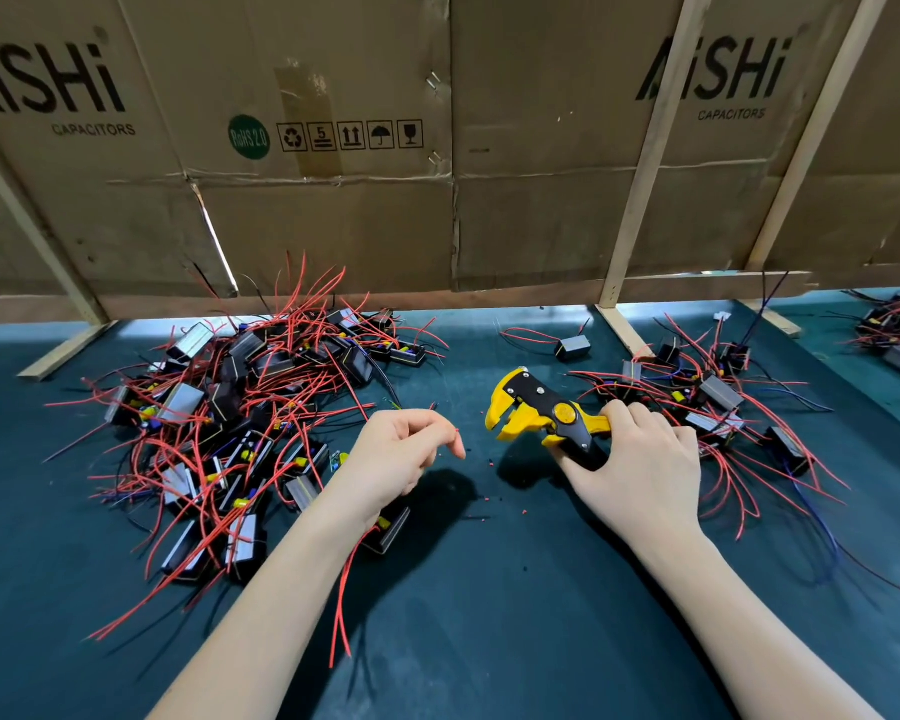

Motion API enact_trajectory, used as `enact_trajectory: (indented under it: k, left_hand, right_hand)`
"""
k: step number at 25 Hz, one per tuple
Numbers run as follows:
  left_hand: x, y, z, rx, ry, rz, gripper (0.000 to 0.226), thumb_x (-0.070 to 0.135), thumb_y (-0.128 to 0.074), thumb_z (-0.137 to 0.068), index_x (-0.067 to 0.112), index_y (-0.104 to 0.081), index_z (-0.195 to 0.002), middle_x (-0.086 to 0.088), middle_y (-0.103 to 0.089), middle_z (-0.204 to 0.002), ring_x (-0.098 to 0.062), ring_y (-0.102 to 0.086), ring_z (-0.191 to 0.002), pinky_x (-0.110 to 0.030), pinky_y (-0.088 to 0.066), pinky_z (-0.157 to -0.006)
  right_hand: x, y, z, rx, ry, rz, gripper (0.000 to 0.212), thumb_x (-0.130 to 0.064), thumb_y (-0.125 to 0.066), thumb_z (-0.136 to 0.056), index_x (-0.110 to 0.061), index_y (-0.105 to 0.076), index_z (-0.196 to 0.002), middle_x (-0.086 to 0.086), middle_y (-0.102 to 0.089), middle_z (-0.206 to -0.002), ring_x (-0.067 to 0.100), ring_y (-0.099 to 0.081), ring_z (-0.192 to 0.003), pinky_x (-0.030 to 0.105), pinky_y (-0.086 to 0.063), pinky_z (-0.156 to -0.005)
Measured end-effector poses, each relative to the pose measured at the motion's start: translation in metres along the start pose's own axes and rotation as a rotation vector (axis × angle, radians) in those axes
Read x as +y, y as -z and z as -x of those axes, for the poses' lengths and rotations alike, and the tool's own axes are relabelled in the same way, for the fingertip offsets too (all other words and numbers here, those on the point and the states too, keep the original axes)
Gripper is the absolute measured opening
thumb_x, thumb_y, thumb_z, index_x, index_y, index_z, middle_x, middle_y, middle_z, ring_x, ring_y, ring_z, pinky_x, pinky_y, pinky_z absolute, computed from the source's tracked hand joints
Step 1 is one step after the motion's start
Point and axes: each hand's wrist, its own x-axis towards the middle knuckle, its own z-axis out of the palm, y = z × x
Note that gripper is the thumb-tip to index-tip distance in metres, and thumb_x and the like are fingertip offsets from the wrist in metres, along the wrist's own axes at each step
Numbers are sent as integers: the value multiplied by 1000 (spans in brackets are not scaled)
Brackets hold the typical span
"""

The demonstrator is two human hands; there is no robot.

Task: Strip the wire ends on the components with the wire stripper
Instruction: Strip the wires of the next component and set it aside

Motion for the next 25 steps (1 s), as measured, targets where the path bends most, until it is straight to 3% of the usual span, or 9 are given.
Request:
enact_trajectory:
  k: [7, 9, 11, 14, 17, 22, 25]
  left_hand:
    - [2, 1, 1, -79, -37, -29, 23, 21, -62, -94, 16, -72, -75, 5, -23, -45, -12, -14, -39, -22, -11, -43]
    - [4, 3, 1, -109, 19, 30, 15, 27, -68, -90, 12, -71, -89, 6, -25, -49, -11, -16, -42, -21, -13, -44]
    - [3, 10, 1, -168, 17, -20, 25, 27, -78, -80, 11, -71, -99, 6, -33, -52, -10, -25, -45, -19, -22, -44]
    - [2, 18, 4, -230, -98, -291, 23, 23, -88, -70, 17, -76, -89, 7, -55, -61, -8, -42, -56, -15, -36, -56]
    - [-2, 19, 1, -190, -166, -508, 10, 25, -86, -72, 24, -78, -76, 7, -56, -58, -8, -42, -54, -20, -35, -55]
    - [-1, 19, 0, -176, -139, -451, 6, 13, -77, -81, 17, -76, -77, 0, -73, -70, -6, -63, -63, -23, -51, -70]
    - [0, 15, 1, -130, -96, -391, 13, 7, -69, -87, 15, -72, -77, 2, -70, -66, -1, -60, -58, -13, -46, -61]
  right_hand:
    - [-1, 2, 0, -39, -10, -12, 55, -62, -73, -69, -10, -56, -80, 3, -56, -74, 32, -58, -75, 40, -35, -72]
    - [0, 3, 1, -44, -9, -14, 56, -63, -72, -69, -10, -56, -80, 3, -56, -74, 32, -58, -75, 40, -34, -72]
    - [0, 3, 1, -50, -10, -17, 55, -63, -72, -69, -11, -56, -80, 2, -56, -73, 32, -58, -75, 40, -34, -72]
    - [1, 2, 0, -58, -7, -10, 55, -63, -73, -69, -11, -56, -81, 2, -56, -74, 32, -58, -76, 40, -35, -73]
    - [2, 1, 0, -58, -10, -16, 53, -60, -75, -68, -12, -56, -81, 2, -57, -74, 32, -59, -76, 41, -36, -73]
    - [2, 1, 1, -58, 11, 6, 55, -59, -77, -66, -11, -58, -82, 3, -57, -75, 32, -59, -77, 42, -37, -74]
    - [1, 2, 1, -41, 47, 58, 55, -54, -81, -60, -9, -57, -82, 5, -57, -74, 32, -58, -75, 41, -38, -72]
